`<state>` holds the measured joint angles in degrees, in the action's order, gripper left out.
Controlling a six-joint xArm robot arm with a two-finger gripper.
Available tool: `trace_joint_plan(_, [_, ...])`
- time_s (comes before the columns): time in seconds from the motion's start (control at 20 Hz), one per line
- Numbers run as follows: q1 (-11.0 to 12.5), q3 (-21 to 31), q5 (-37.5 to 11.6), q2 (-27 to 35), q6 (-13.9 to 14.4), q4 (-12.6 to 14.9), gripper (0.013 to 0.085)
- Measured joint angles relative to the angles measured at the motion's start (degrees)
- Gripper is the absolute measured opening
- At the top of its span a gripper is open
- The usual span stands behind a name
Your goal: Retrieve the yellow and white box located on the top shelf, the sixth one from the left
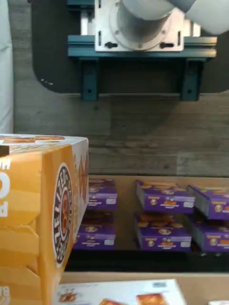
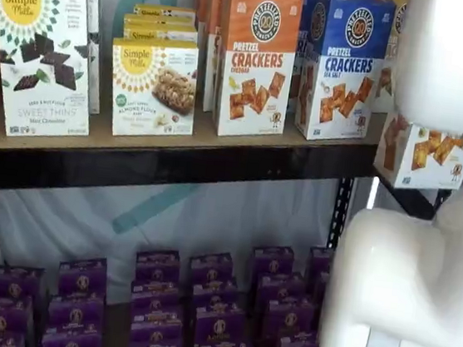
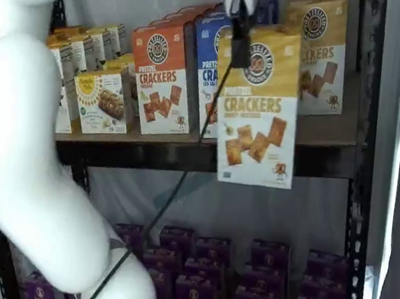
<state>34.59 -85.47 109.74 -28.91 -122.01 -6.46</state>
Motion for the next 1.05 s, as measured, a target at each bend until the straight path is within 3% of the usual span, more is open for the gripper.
trace_joint_plan(0.6, [-8.04, 4.53, 4.20, -6.05, 8.43, -0.16, 0.0570])
trace_joint_plan(1.05, [-10.38, 5.06, 5.48, -7.52, 11.18, -0.68, 0.0570])
